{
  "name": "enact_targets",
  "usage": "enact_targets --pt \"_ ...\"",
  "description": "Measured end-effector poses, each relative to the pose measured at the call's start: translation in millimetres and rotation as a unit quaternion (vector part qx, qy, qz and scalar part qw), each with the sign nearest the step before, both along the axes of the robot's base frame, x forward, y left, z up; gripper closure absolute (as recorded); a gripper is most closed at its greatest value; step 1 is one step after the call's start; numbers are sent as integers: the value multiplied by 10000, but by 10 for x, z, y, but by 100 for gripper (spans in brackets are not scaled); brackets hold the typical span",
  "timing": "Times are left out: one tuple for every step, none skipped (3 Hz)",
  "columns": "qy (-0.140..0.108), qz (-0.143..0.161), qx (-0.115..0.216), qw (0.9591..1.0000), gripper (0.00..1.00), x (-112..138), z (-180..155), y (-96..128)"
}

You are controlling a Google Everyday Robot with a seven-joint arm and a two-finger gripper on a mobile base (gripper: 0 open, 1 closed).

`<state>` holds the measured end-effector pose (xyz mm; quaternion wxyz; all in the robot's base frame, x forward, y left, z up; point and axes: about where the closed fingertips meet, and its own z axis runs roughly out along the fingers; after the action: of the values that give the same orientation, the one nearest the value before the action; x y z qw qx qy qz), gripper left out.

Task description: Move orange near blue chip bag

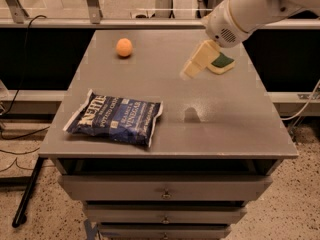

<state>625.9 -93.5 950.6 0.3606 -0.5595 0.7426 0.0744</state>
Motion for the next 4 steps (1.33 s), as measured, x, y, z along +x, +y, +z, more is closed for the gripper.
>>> enact_targets --pt "18 -204 595 9980 0 392 -168 305" --pt "34 -442 1179 9920 0 766 -281 555" --pt "22 -490 1637 9853 0 1072 -328 898" --pt "-23 -539 1903 9802 0 1379 -435 1183"
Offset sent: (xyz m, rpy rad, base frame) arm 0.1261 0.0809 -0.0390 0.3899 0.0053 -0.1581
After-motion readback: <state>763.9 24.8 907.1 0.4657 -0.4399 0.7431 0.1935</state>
